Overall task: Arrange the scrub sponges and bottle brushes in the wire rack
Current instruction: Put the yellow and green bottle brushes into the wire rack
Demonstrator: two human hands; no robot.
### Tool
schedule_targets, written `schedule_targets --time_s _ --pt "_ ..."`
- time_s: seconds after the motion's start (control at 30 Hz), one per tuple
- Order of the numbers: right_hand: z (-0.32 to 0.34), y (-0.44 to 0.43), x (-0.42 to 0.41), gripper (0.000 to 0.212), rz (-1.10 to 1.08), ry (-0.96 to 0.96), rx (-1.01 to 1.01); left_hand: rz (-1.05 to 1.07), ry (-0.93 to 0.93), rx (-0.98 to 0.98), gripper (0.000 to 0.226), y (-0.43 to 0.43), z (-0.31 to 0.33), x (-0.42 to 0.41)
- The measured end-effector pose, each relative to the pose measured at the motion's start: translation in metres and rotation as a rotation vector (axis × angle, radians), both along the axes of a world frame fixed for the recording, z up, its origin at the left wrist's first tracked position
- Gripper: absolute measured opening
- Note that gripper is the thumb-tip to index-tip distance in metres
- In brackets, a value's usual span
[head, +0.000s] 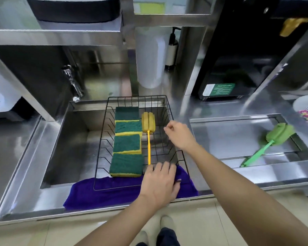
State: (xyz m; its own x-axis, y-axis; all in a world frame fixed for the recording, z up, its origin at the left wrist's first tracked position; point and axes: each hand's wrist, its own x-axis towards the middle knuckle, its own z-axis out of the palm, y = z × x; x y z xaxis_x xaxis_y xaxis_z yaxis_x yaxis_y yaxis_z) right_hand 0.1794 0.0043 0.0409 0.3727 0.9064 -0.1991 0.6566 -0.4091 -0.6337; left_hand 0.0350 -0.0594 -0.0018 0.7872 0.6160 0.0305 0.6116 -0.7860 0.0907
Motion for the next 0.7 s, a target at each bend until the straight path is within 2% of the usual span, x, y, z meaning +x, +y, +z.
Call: schedule_targets --time_s 0.07,0.2,0.3,0.37,0.43,0.53,0.6,0.7 --pt "0.006 -0.005 0.023 0.023 -0.086 -0.054 0.017 -0.038 0.012 0.015 0.037 -0.001 0.003 0.015" --pt "0.002 -0.037 0.081 0.026 -0.319 -0.199 0.006 -0.010 0.138 -0.029 0.045 -0.008 0.006 0.034" --pt "-0.010 -0.074 0.125 0.037 -0.471 -0.319 -0.099 -0.023 0.158 -0.010 0.046 -0.010 0.002 0.037" --pt "-0.019 -0.099 0.147 0.035 -0.566 -0.346 -0.160 -0.036 0.167 -0.010 0.045 -0.009 0.001 0.037" --pt "-0.026 -0.120 0.162 0.035 -0.704 -0.331 -0.210 -0.032 0.171 -0.019 0.045 -0.009 0.002 0.037" --pt "-0.035 -0.137 0.173 0.046 -0.893 -0.247 -0.245 0.017 0.199 -0.038 0.045 -0.010 0.001 0.038" --pt "-0.039 -0.138 0.179 0.048 -0.925 -0.201 -0.268 0.033 0.214 -0.039 0.045 -0.010 0.002 0.040" --pt "-0.041 -0.133 0.185 0.040 -0.864 -0.153 -0.332 0.040 0.225 -0.040 0.045 -0.011 0.002 0.040"
